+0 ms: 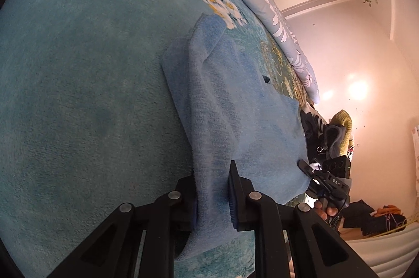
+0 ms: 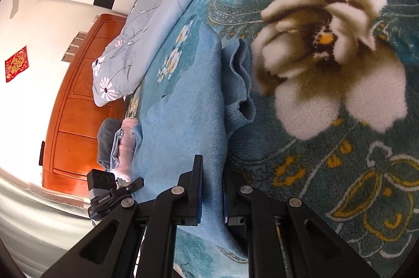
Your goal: Fold clothes
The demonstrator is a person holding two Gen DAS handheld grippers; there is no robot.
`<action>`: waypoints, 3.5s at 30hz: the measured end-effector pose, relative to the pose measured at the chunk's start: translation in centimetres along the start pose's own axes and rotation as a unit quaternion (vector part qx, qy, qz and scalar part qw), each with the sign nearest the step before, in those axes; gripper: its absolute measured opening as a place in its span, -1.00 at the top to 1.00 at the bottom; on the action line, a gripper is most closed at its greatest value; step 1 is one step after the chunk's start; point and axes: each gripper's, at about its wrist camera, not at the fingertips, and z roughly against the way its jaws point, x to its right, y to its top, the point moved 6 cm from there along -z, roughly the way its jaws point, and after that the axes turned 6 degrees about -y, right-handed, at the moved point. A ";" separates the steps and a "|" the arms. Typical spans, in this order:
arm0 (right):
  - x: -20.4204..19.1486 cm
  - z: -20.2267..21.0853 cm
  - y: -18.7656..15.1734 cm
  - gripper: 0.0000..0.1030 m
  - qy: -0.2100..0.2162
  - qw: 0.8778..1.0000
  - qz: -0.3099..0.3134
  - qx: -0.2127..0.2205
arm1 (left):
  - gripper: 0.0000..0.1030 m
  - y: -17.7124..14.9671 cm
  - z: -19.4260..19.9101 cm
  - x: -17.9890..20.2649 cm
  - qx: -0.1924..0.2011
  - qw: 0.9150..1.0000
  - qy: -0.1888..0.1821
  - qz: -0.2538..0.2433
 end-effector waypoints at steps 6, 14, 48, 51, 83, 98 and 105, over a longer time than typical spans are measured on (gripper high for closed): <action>-0.4 -0.1 -0.2 0.77 -0.016 1.000 0.018 0.003 | 0.55 -0.2 1.7 0.8 0.002 0.998 0.036 -0.042; -0.9 -0.3 -0.4 0.77 -0.062 0.996 0.058 0.010 | 0.52 0.3 3.8 6.1 0.060 0.981 0.126 -0.135; -6.2 1.2 -0.8 0.77 -0.146 0.982 0.118 0.025 | 0.55 3.7 -13.7 10.7 -0.006 0.985 0.111 -0.134; -7.2 1.3 -0.7 0.77 -0.162 0.978 0.129 0.025 | 0.53 3.1 -10.7 11.0 0.018 0.987 0.083 -0.136; -22.3 -14.8 -10.0 0.40 -0.244 0.913 0.317 -0.085 | 0.42 -1.8 9.7 -0.1 0.168 0.984 0.032 -0.043; -15.3 -4.9 -5.0 0.37 -0.151 0.973 0.176 -0.013 | 0.08 -2.7 3.6 6.7 0.093 0.985 0.014 -0.148; -11.2 -4.2 -5.6 0.37 -0.138 0.980 0.140 -0.026 | 0.08 -4.1 1.8 4.1 0.079 0.990 0.033 -0.110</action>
